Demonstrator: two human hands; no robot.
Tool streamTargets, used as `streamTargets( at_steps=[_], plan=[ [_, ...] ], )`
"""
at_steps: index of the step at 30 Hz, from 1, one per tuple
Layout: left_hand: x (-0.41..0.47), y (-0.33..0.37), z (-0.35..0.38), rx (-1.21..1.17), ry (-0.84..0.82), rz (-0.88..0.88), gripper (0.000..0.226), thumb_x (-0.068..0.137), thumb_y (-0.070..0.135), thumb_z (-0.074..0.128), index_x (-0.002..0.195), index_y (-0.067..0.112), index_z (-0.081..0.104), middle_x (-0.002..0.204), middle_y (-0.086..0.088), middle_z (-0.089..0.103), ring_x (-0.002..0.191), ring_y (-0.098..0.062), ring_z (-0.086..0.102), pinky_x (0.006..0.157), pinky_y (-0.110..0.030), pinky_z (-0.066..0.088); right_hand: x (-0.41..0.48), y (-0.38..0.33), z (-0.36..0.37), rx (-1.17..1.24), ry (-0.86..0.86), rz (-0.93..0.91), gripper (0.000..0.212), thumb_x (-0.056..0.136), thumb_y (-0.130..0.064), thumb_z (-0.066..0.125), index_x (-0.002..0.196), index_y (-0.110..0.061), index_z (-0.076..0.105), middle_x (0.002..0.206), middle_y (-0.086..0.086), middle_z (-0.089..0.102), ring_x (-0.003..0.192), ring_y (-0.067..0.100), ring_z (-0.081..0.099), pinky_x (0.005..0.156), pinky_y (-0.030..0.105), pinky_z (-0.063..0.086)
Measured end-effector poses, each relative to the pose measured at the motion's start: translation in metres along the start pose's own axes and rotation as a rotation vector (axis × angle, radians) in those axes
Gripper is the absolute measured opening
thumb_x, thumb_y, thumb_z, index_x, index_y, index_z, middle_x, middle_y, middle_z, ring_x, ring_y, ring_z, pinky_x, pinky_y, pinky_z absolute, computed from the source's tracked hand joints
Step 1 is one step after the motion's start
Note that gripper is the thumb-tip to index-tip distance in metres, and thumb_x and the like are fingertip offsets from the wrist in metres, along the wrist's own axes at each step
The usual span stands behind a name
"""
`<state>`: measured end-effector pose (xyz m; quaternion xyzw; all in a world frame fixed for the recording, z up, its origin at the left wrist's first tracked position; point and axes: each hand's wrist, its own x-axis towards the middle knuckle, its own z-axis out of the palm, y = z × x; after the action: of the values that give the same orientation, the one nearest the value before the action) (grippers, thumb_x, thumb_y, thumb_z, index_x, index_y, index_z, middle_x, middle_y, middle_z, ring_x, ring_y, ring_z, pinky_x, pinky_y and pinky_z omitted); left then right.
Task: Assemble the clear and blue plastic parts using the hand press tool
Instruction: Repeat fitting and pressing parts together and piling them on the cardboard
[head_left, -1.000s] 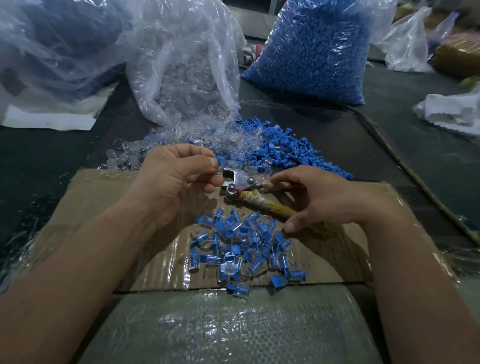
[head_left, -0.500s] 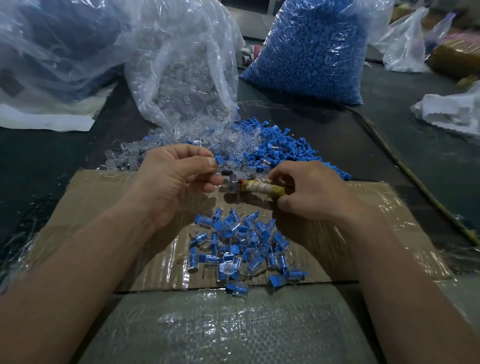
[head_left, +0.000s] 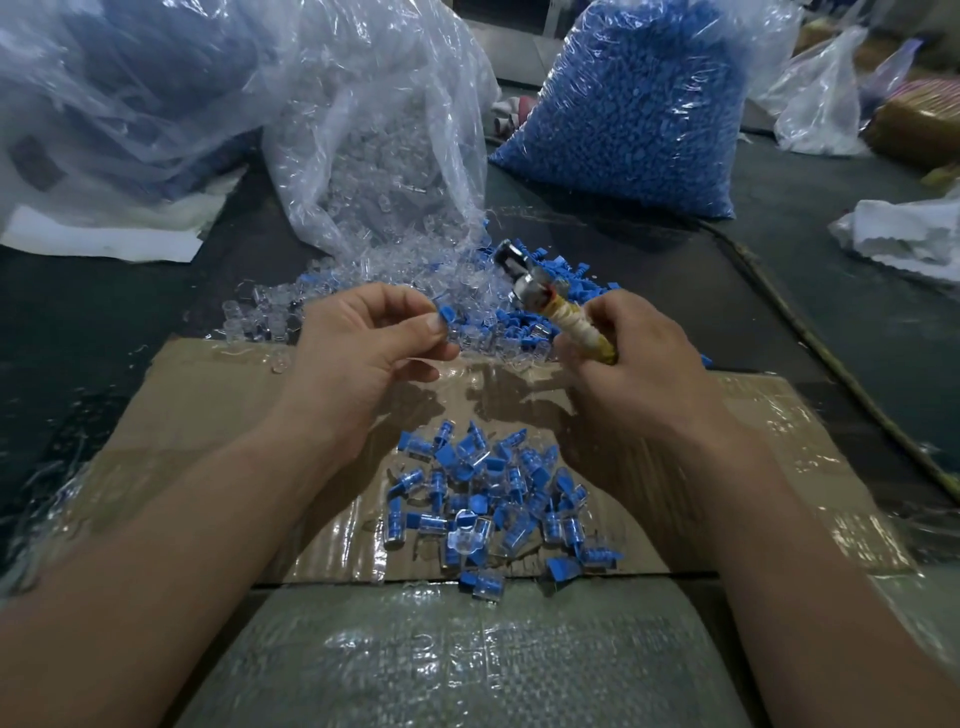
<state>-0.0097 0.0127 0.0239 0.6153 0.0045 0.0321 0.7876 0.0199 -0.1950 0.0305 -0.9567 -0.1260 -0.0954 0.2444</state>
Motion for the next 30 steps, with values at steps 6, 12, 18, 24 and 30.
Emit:
streamTargets(
  at_steps=[6,12,18,24,30],
  plan=[
    [-0.003,-0.002,0.003,0.099,0.031,0.118,0.016,0.080,-0.003,0.058,0.075,0.012,0.058,0.063,0.003,0.066,0.068,-0.015,0.066,0.060,-0.021,0.055,-0.006,-0.012,0.005,0.065,-0.054,-0.071,0.021,0.084,-0.038,0.055,0.093,-0.025,0.041,0.080,-0.009,0.047,0.068,0.005,0.043,0.054,0.022,0.026],
    [-0.002,-0.003,0.004,0.153,0.065,0.197,0.017,0.082,-0.006,0.057,0.078,0.011,0.058,0.064,0.005,0.066,0.063,-0.006,0.065,0.057,-0.017,0.053,-0.008,-0.018,0.010,0.033,-0.090,-0.144,0.027,0.082,-0.039,0.058,0.099,-0.023,0.043,0.091,-0.004,0.045,0.080,0.012,0.041,0.063,0.016,0.030],
    [-0.003,-0.003,0.005,0.171,0.072,0.224,0.019,0.082,-0.005,0.059,0.076,0.013,0.058,0.064,0.006,0.067,0.061,-0.004,0.064,0.056,-0.016,0.052,-0.008,-0.017,0.011,0.054,-0.111,-0.143,0.027,0.083,-0.037,0.059,0.098,-0.026,0.041,0.094,-0.005,0.045,0.083,0.012,0.041,0.066,0.015,0.030],
    [-0.002,-0.005,0.004,0.206,0.080,0.237,0.021,0.081,-0.006,0.059,0.076,0.014,0.058,0.064,0.007,0.065,0.059,-0.002,0.062,0.055,-0.015,0.050,-0.007,-0.017,0.012,0.039,-0.143,-0.141,0.024,0.083,-0.038,0.058,0.096,-0.027,0.041,0.086,-0.011,0.041,0.078,0.007,0.038,0.064,0.015,0.029],
    [-0.003,-0.006,0.004,0.268,0.107,0.263,0.025,0.082,-0.005,0.060,0.074,0.018,0.058,0.064,0.007,0.063,0.058,-0.002,0.059,0.057,-0.016,0.051,-0.007,-0.022,0.012,0.003,-0.173,-0.142,0.019,0.086,-0.035,0.057,0.087,-0.028,0.039,0.076,-0.016,0.040,0.070,-0.002,0.037,0.056,0.020,0.025]
  ],
)
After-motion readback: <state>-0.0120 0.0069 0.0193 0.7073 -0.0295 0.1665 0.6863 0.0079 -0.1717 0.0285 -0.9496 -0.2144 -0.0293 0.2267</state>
